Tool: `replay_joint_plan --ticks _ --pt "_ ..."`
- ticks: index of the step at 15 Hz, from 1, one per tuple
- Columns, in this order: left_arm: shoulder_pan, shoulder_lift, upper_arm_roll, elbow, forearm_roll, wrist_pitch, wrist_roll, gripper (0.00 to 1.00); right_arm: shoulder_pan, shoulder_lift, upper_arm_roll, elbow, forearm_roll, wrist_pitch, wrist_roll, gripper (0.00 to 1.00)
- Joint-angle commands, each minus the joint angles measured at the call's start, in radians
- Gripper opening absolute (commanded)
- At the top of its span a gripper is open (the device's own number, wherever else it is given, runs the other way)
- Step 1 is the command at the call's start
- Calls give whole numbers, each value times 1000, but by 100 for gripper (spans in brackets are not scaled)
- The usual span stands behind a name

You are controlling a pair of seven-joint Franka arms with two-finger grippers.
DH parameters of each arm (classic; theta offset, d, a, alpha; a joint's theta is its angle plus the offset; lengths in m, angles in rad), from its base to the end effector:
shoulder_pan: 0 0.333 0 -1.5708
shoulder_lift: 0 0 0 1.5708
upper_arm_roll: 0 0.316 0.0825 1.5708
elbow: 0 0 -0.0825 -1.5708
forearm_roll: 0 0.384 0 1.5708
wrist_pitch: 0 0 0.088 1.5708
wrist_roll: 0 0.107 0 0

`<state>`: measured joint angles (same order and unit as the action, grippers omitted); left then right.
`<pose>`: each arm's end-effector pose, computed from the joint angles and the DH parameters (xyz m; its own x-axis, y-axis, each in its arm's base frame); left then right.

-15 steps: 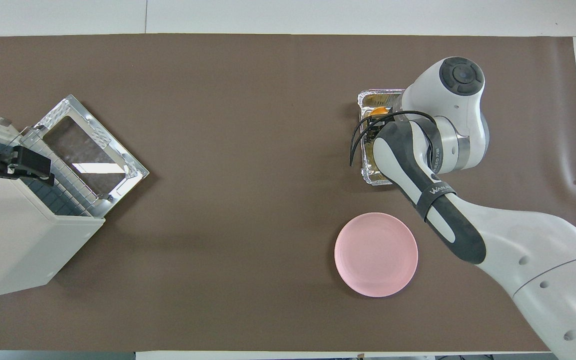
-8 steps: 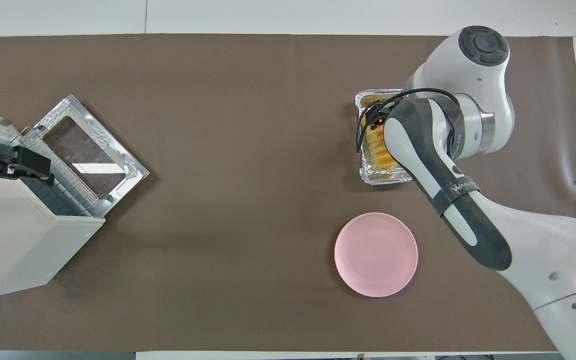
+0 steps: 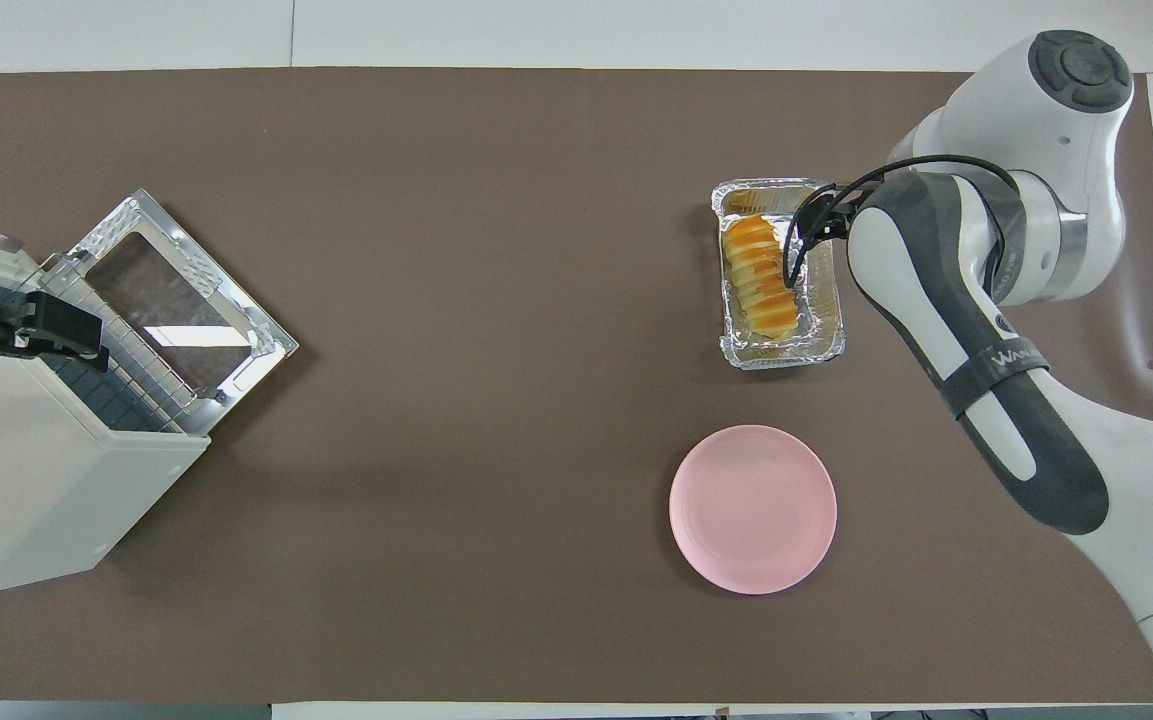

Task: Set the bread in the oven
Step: 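Lower the bread roll into the foil tray and open the right gripper, then grasp the rim of the foil tray with the right gripper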

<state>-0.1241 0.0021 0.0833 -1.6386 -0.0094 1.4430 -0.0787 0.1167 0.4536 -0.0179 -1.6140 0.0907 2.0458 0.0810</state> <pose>0.5368 -0.0231 0.5821 0.9798 0.0375 -0.1965 0.0370 -0.9993 -0.0063 0.6713 0.0730 0.3617 0.9993 -0.0218 -0.0288 -0.0238 -0.9973 -0.0697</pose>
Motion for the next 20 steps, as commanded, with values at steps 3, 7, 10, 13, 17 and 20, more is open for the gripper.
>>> replay_joint_plan --ticks 3,7,10,13,17,20 --pt "0 -10 4 -1 -4 7 -1 100 -2 -36 10 -185 -8 192 -24 100" --pt "0 -10 4 -1 -4 7 -1 100 -3 -29 9 -185 -8 192 -27 65" --pt "0 -10 4 -1 -4 7 -1 100 6 -29 10 -182 -6 194 -10 0" --pt "0 -11 4 -1 -4 7 -1 100 14 -29 12 -178 -6 194 -4 0" --pt "0 -11 4 -1 -4 7 -1 100 20 -29 16 -172 -6 192 -7 0" --pt "0 -11 4 -1 -4 5 -1 100 18 -30 19 -135 -6 150 -9 0"
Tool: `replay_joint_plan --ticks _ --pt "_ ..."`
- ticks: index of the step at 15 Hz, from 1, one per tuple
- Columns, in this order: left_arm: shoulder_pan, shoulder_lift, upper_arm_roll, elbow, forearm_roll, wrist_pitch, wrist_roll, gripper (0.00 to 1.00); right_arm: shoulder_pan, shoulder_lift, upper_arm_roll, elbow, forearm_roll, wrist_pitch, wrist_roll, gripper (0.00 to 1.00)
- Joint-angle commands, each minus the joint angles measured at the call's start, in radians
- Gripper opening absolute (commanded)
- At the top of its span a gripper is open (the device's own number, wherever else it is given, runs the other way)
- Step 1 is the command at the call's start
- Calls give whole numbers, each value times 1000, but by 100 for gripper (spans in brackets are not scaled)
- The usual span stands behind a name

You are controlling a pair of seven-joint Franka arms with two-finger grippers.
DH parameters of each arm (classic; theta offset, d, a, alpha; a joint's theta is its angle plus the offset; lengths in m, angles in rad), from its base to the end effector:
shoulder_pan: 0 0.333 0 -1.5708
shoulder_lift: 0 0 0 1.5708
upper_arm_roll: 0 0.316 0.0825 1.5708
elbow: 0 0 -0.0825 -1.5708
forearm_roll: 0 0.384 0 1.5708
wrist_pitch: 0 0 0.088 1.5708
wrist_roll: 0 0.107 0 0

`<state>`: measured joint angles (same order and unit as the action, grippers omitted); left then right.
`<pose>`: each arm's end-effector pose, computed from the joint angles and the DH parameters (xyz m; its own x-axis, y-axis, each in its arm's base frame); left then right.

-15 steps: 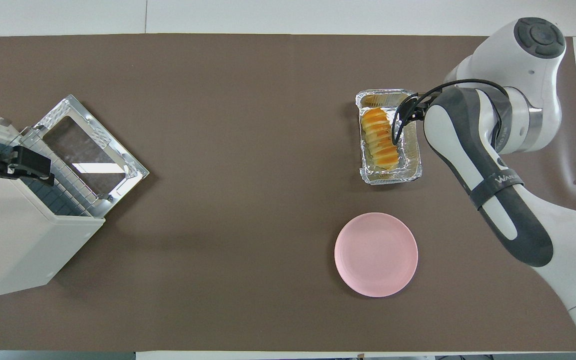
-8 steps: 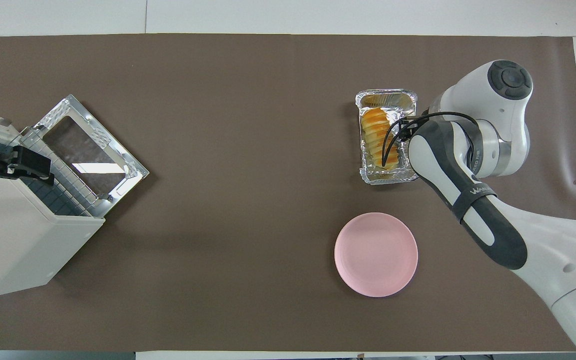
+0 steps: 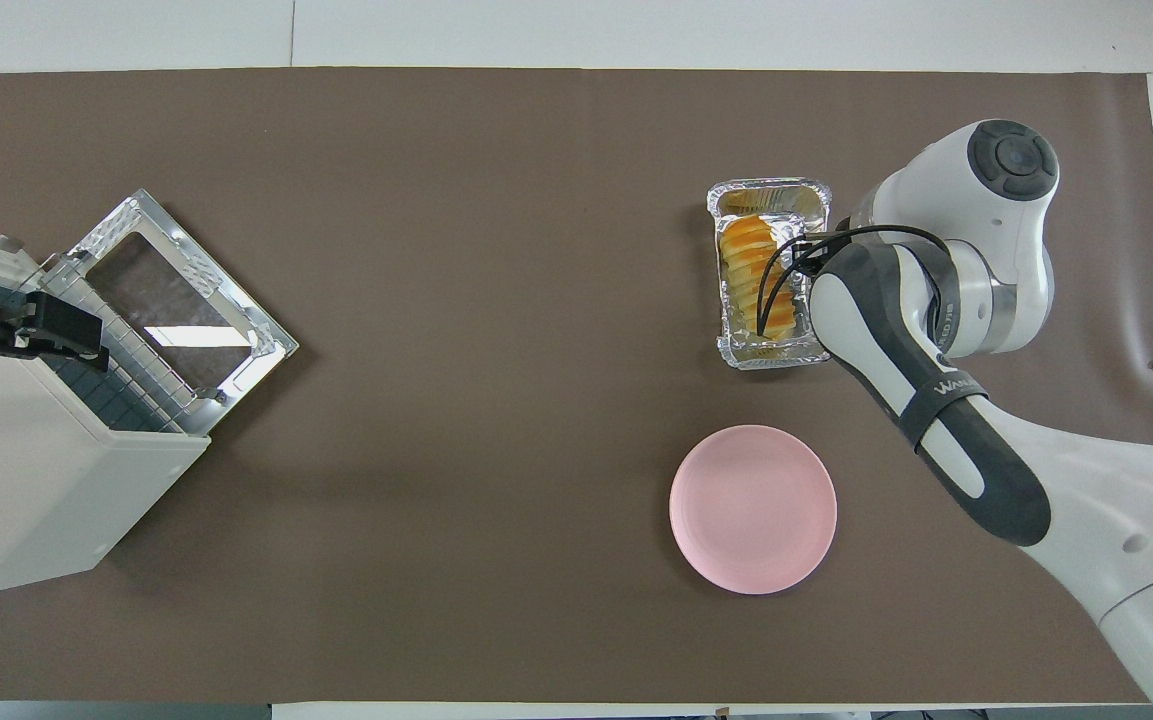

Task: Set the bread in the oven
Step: 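Grasp the rim of the foil tray with the right gripper, then carry the tray toward the oven with the right gripper while the left gripper reaches it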

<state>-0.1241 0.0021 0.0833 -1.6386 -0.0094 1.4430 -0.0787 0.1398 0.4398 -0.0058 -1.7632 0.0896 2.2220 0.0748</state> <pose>0.5368 -0.0231 0.5821 0.9798 0.0375 -0.1965 0.0370 -0.9993 -0.0063 0.6515 0.0910 0.3182 0.9999 0.0057 0.0119 0.0065 -0.9975 -0.0708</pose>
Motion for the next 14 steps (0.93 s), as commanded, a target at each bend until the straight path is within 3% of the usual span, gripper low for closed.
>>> replay_joint_plan --ticks 1,4,8,11,14 --pt "0 -10 4 0 -4 7 -1 100 -3 -18 10 49 -5 -72 -3 0" --pt "0 -11 4 -1 -4 7 -1 100 13 -20 16 195 15 -232 2 0" --pt "0 -10 4 -1 -4 7 -1 100 118 22 18 382 67 -389 176 0" --pt "0 -11 4 -1 -4 7 0 100 216 65 20 497 84 -420 342 0" --pt "-14 -11 -5 -1 -4 5 7 100 334 79 20 508 128 -389 503 0"
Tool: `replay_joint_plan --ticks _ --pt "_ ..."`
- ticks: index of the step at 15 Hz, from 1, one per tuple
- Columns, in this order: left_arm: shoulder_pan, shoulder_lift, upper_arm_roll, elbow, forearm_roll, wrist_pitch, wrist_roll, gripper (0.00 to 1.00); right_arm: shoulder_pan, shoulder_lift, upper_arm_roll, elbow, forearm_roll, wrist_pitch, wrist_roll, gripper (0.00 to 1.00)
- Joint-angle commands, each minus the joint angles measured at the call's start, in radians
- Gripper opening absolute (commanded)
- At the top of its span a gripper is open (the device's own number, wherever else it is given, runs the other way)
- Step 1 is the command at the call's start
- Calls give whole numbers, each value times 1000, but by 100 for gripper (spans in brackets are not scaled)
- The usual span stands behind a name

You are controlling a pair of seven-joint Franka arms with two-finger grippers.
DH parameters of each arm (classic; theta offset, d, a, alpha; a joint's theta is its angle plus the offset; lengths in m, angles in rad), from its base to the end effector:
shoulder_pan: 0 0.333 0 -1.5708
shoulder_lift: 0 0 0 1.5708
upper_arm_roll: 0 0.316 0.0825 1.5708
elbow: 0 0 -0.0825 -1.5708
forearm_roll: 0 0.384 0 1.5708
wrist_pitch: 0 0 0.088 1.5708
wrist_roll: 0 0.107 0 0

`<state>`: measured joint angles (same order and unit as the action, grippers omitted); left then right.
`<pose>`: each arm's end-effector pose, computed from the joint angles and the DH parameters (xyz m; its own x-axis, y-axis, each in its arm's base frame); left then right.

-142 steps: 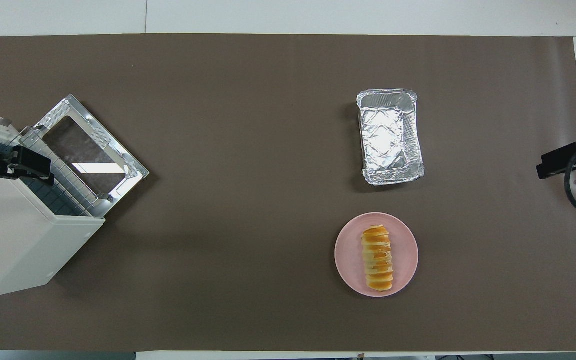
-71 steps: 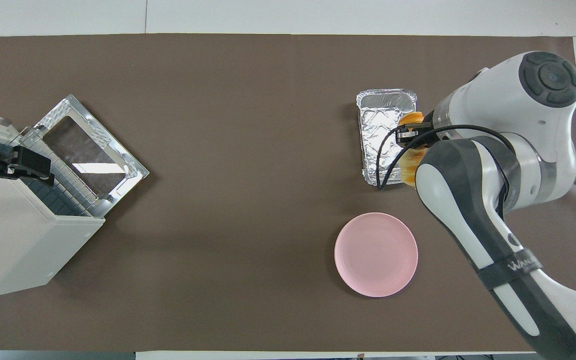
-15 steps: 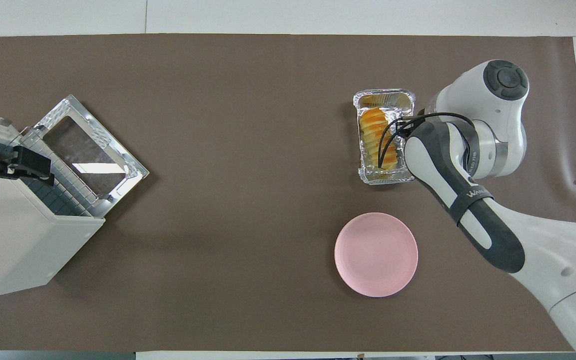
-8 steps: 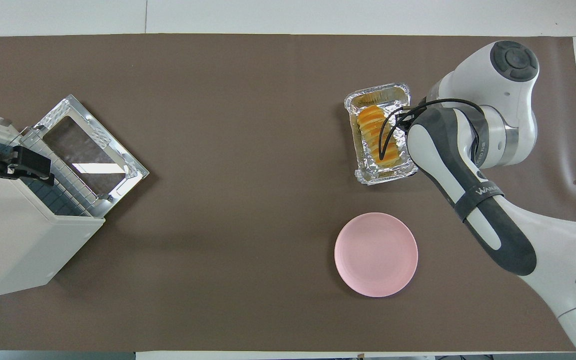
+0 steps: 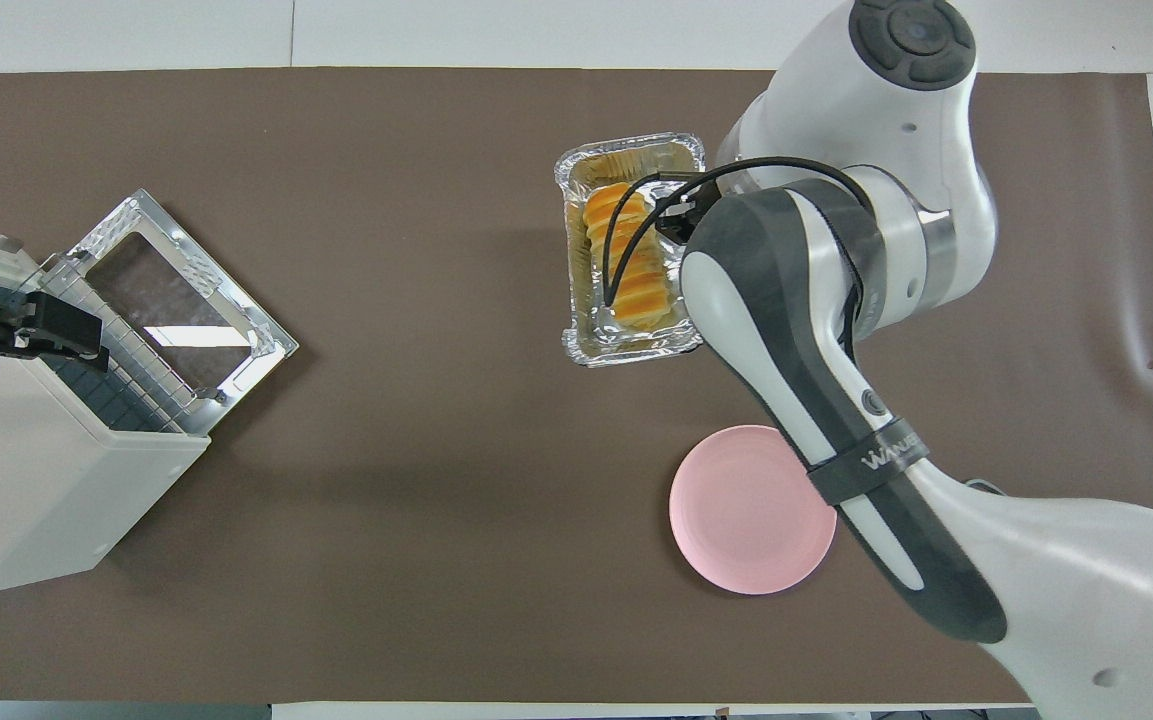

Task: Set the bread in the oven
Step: 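Carry the tray toward the oven with the right gripper while the left gripper reaches it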

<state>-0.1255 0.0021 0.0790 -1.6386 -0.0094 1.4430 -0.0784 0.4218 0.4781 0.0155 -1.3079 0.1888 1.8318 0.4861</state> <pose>0.5366 -0.0261 0.5821 0.9800 0.0316 -0.1965 0.0310 -0.9995 -0.0062 0.6328 0.3101 0.4729 0.9945 -0.0901 -0.0527 -0.0985 -0.9773 -0.1875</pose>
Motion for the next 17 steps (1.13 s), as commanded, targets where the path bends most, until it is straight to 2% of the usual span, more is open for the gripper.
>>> replay_joint_plan --ticks 1,4,6,9,11,17 --pt "-14 -14 -4 -4 -6 11 6 100 89 50 -3 50 34 36 141 0" --pt "-62 -13 -16 -1 -7 37 0 100 159 70 -3 -14 37 142 157 0" --pt "-63 -5 -13 2 -70 74 -3 100 170 70 0 -88 38 222 154 0" --pt "-75 24 -13 57 -122 74 -20 100 183 47 1 -273 47 403 92 0" --pt "-60 35 -10 69 -133 76 -18 100 183 39 1 -312 58 426 77 0" --pt "-62 35 -5 66 -133 92 -67 100 184 31 1 -338 64 449 72 0"
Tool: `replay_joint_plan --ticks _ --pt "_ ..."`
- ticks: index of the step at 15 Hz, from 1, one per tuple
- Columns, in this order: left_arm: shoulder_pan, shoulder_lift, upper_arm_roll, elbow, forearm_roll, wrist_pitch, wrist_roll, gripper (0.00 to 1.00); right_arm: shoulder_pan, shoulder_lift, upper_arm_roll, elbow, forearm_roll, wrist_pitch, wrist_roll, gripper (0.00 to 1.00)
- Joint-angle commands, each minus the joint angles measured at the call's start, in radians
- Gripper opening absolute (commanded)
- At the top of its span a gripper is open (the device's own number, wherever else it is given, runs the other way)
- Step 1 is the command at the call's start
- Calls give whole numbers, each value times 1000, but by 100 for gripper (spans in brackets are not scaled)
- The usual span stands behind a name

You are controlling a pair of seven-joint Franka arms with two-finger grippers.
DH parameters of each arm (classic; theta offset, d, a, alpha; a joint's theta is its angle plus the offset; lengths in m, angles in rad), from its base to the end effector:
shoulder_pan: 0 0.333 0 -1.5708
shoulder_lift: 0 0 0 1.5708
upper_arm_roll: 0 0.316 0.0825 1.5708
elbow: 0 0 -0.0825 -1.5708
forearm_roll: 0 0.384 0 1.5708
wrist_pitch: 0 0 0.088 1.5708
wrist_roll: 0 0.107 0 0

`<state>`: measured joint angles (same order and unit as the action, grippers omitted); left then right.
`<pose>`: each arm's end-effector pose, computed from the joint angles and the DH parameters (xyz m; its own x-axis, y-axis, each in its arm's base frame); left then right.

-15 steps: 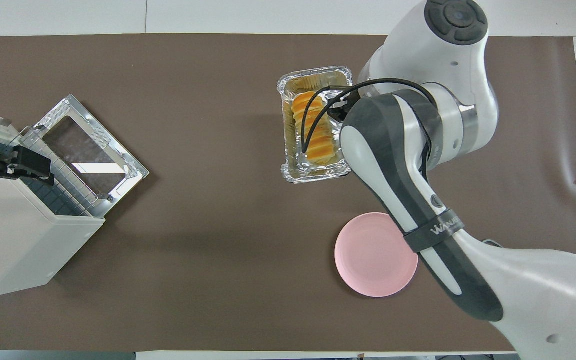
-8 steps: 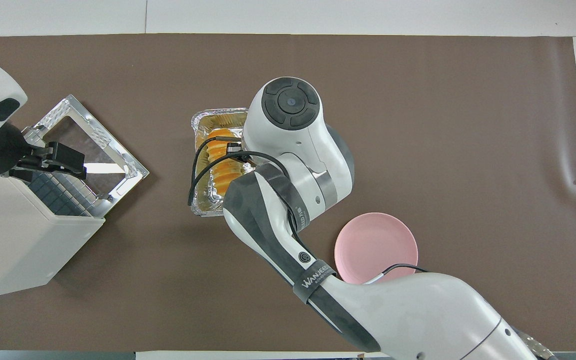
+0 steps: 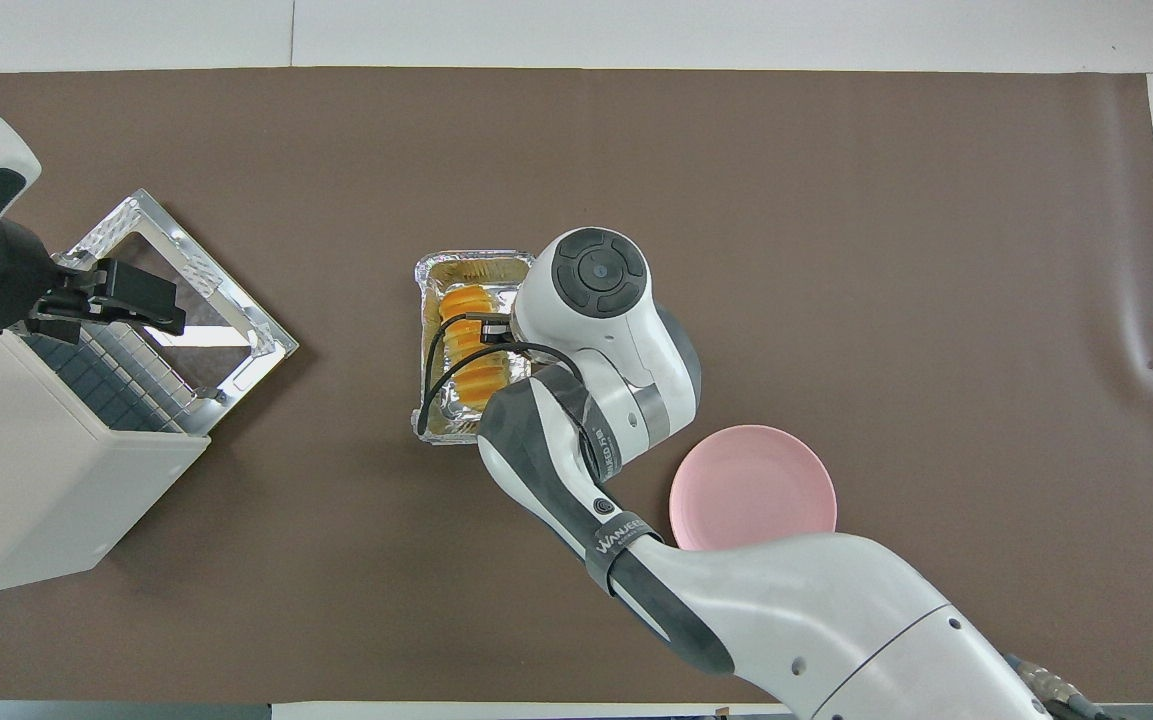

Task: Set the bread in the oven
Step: 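Carry the tray toward the oven with the right gripper while the left gripper reaches it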

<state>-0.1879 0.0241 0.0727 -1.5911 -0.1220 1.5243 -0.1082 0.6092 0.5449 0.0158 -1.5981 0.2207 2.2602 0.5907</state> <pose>0.5500 -0.0777 0.5986 0.9946 -0.0127 -0.1028 -0.0014 -0.9940 0.1094 0.5669 0.4143 0.3266 0.9951 -0.0967 -0.0215 -0.0991 -0.9712 -0.2168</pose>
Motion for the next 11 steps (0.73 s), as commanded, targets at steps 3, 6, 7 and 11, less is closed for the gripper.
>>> replay_joint_plan --ticks 3,6,7,11 --pt "-1 -1 -2 -16 -22 39 -65 100 0 -37 1 -40 32 12 -14 100" --pt "-16 -9 -5 -35 -19 56 -83 100 1 -37 3 -14 34 -8 12 100" --pt "-40 -7 -5 -33 -19 62 -100 100 -3 -39 1 12 35 -42 30 100" --pt "-100 0 -5 -55 -13 140 -217 100 -80 -112 -10 115 57 -238 35 100"
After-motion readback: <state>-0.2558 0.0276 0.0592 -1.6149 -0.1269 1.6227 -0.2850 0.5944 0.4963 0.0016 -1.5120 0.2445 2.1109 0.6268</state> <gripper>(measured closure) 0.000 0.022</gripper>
